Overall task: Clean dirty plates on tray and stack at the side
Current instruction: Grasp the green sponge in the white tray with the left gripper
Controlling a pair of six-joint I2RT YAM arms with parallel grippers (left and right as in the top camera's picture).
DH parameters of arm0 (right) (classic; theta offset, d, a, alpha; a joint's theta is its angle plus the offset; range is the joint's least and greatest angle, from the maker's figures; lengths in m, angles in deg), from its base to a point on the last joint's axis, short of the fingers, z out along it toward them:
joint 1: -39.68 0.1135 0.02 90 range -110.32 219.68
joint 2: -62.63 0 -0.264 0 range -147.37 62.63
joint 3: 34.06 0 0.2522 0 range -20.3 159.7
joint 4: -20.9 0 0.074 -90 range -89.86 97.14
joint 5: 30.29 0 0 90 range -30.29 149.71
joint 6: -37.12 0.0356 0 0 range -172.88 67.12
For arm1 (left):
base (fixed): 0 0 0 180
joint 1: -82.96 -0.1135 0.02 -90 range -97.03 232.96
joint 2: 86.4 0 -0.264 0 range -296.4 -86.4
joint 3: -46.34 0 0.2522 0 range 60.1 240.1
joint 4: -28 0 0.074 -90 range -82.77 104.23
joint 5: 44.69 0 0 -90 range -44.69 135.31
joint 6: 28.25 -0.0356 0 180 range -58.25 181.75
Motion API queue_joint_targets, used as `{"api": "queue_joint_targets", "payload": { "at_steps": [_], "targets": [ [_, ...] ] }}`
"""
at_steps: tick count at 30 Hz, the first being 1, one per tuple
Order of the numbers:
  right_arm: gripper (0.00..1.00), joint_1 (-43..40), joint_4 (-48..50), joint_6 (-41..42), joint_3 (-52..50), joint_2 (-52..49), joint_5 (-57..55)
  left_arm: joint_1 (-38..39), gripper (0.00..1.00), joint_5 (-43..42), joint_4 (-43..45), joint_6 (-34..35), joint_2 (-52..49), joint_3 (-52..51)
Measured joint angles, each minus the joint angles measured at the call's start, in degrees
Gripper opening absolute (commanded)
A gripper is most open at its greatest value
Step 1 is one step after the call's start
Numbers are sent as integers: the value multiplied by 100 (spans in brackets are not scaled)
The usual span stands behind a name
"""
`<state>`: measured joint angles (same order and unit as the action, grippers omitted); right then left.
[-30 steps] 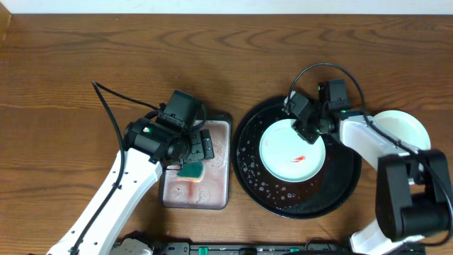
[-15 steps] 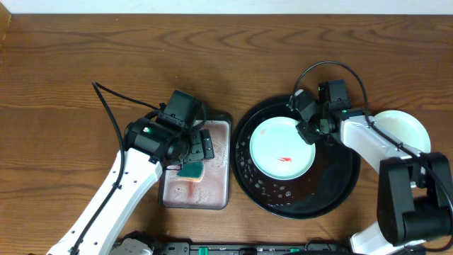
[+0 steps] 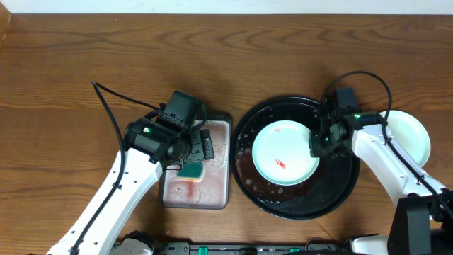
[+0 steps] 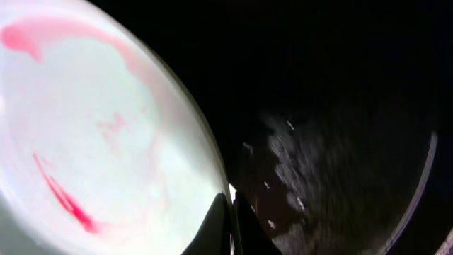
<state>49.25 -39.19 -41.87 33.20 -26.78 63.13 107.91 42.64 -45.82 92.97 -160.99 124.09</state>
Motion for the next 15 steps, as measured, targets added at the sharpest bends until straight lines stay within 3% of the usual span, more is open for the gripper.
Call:
{"api": "queue_joint_targets", "payload": {
  "at_steps": [1, 3, 9, 12, 15],
  "targets": [
    [31, 0, -42, 133, -2, 0, -92, 0, 94, 2, -2, 0, 0, 0],
    [36, 0, -68, 356, -28, 0, -319, 0, 94, 9, 0, -2, 0, 0],
    [38, -13, 33, 616, -83, 2, -297, 0, 92, 114, 2, 0, 0, -26],
    [38, -31, 142, 350, -85, 92, 11, 0, 84, 343, 188, -4, 0, -264],
    [40, -44, 166, 26, -87, 457, 374, 0, 82, 608, 610, -9, -72, -627]
  ]
}}
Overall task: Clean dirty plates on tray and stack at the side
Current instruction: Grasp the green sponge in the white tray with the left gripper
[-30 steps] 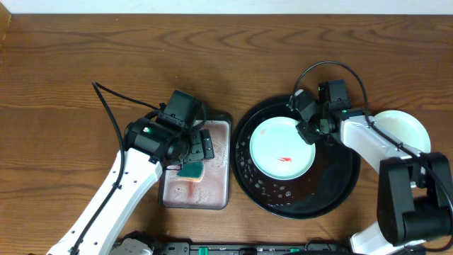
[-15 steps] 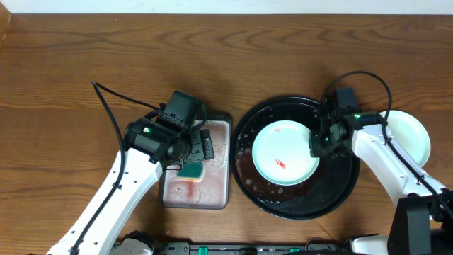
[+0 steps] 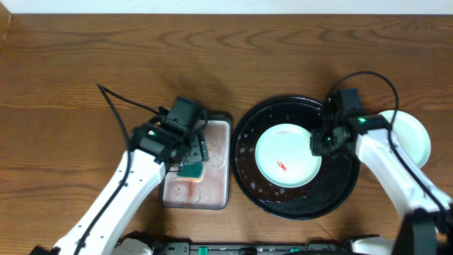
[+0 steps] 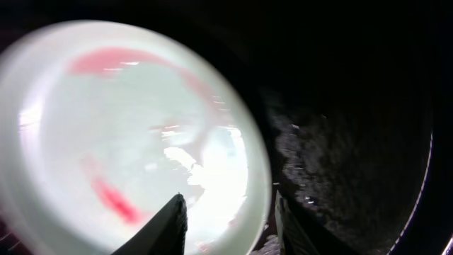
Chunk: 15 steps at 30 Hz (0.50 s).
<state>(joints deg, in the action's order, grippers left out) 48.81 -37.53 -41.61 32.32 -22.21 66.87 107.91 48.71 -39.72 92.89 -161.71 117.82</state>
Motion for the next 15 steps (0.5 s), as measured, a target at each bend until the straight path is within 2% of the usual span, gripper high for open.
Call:
{"api": "queue_joint_targets", "payload": {
  "at_steps": [1, 2, 4, 6, 7, 11, 12, 13, 15],
  "targets": [
    [40, 0, 0, -92, 0, 195, 122, 0, 80, 39, 170, -7, -48, -122],
    [40, 0, -9, -155, 0, 391, 229, 0, 74, 42, 367, -7, -127, -262],
    [40, 0, -26, -251, 0, 807, 369, 0, 51, -9, 776, 20, -382, -562],
    [40, 0, -46, -308, 0, 1209, 472, 0, 35, -46, 1045, 4, -684, -752],
    [41, 0, -52, -326, 0, 1364, 501, 0, 32, -66, 1150, 13, -841, -804],
    [40, 0, -52, -389, 0, 1775, 581, 0, 32, -227, 1416, -11, -1508, -850],
    [40, 0, -57, -396, 0, 1821, 597, -2, 25, -275, 1436, -11, -1600, -846],
    [40, 0, -79, -411, 0, 1840, 608, -11, 11, -361, 1456, 4, -1738, -804],
    [40, 0, -127, -415, 0, 1836, 616, -26, 8, -424, 1464, -13, -1886, -741]
  ]
}}
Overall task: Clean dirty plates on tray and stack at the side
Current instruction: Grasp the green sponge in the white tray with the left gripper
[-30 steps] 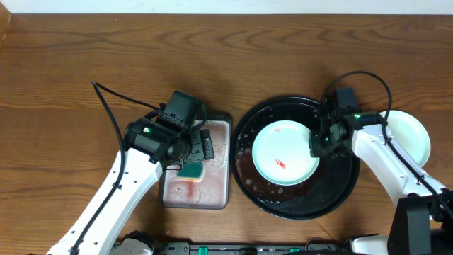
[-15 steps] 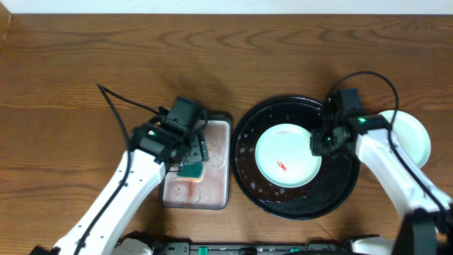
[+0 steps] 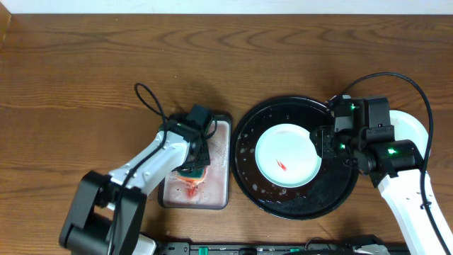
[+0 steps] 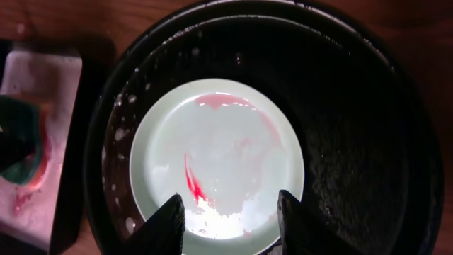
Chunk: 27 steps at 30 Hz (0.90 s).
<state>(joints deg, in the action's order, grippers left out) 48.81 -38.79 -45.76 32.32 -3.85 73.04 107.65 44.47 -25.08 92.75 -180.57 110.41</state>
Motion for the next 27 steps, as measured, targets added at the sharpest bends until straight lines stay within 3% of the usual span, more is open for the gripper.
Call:
{"api": "queue_joint_targets", "payload": {
  "at_steps": [8, 9, 10, 11, 14, 19, 25, 27],
  "targets": [
    [40, 0, -52, 0, 0, -13, 4, -107, 9, -164, -343, 0, -223, 284],
    [40, 0, -52, 0, 0, -13, 4, -138, 17, -197, -426, -2, -225, 334],
    [40, 0, -55, 0, 0, -13, 7, -160, 38, -229, -575, -22, -214, 396],
    [40, 0, -52, 0, 0, -13, 7, -168, 50, -264, -706, -42, -175, 442],
    [40, 0, -52, 0, 0, -13, 9, -175, 60, -354, -890, -160, 127, 470],
    [39, 0, -52, 0, 0, -13, 17, -173, 61, -164, -782, -260, 636, 511],
    [38, 0, -52, 0, 0, -15, 17, -173, 59, 127, 168, -278, 409, 195],
    [38, 0, -52, 0, 0, -15, 20, -173, 24, 133, 315, -280, 221, 59]
  ]
}}
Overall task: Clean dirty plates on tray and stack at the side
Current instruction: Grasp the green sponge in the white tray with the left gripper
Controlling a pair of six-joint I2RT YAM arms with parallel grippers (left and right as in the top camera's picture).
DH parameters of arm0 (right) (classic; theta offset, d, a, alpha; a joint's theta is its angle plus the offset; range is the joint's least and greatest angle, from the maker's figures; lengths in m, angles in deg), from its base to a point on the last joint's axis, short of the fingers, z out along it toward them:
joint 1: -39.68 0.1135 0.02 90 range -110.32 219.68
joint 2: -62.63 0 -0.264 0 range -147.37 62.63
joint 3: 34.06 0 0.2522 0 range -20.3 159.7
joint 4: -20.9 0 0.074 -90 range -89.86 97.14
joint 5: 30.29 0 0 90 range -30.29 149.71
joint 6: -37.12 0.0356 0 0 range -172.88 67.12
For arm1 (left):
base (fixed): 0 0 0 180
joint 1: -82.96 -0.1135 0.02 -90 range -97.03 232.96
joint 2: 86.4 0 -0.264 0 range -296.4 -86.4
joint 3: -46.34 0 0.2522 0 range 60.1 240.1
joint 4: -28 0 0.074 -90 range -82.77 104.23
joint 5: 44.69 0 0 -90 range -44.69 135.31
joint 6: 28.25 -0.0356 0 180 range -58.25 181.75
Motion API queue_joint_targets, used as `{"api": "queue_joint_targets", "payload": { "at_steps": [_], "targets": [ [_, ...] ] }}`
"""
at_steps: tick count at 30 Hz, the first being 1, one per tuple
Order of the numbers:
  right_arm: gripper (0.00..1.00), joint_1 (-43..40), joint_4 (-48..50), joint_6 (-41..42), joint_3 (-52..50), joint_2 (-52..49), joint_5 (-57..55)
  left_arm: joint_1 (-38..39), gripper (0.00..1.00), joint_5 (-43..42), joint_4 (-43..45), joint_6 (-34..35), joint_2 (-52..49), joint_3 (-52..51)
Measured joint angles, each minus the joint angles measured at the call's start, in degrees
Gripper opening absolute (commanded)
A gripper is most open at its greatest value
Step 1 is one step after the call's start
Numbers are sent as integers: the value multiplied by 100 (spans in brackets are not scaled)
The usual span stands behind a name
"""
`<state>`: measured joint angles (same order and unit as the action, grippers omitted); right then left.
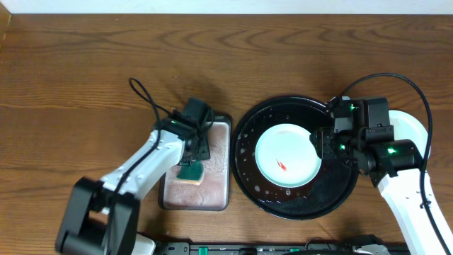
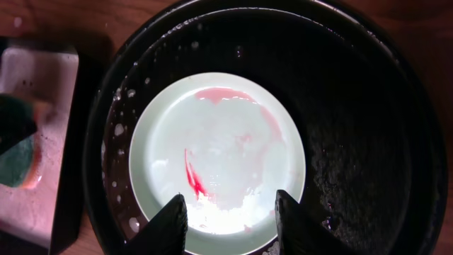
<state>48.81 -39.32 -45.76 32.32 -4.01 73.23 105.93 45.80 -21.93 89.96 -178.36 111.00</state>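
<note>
A pale green plate point(image 1: 287, 156) point(image 2: 217, 152) smeared with red streaks lies flat in the round black tray point(image 1: 241, 152) point(image 2: 368, 142). My right gripper point(image 1: 325, 145) point(image 2: 228, 205) hangs open well above the plate's right edge and holds nothing. A green and orange sponge point(image 1: 190, 172) point(image 2: 14, 152) rests in the foamy rectangular dish point(image 1: 218, 159). My left gripper point(image 1: 192, 152) is down on the sponge and appears shut on it.
A clean pale plate point(image 1: 416, 131) sits on the table to the right of the tray, partly under my right arm. Foam and droplets spot the tray floor. The left arm's cable loops over the table behind the dish.
My left arm has shifted a little to the left, with the sponge still in the dish. The right gripper stays open above the plate, almost where it was.
My right gripper was low in the tray, shut at the dirty plate's right rim. Then it was open, close over the plate. Then it stood high above the tray, open, where it remains. The left gripper stayed at the sponge in the dish throughout.
</note>
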Motion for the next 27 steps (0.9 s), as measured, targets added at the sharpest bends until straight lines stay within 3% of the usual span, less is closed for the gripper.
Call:
{"api": "queue_joint_targets", "payload": {
  "at_steps": [2, 6, 7, 9, 11, 14, 20, 24, 27],
  "targets": [
    [37, 0, -2, 0, 0, 0, -2, 0, 8, 103, 90, -7, -260, -66],
    [37, 0, -2, 0, 0, 0, 0, -37, 8, 289, 7, -22, -306, -44],
    [37, 0, -2, 0, 0, 0, 0, -35, 13, 291, -76, -20, -306, -11],
    [37, 0, -2, -2, 0, 0, 0, -37, 47, 280, -258, -13, -295, 92],
    [37, 0, -2, -2, 0, 0, 0, -31, 60, 221, -514, -42, -219, 223],
    [37, 0, -2, -2, 0, 0, 0, -24, 69, 155, -780, -26, 92, 385],
    [37, 0, -2, 0, 0, 0, 0, -24, 66, 70, -1287, -39, 621, 496],
    [37, 0, -4, -2, 0, 0, 0, -24, 63, 24, -1134, 33, 603, 345],
    [37, 0, -4, -2, 0, 0, 0, -24, 50, -13, -763, 197, 579, -70]
  ]
}}
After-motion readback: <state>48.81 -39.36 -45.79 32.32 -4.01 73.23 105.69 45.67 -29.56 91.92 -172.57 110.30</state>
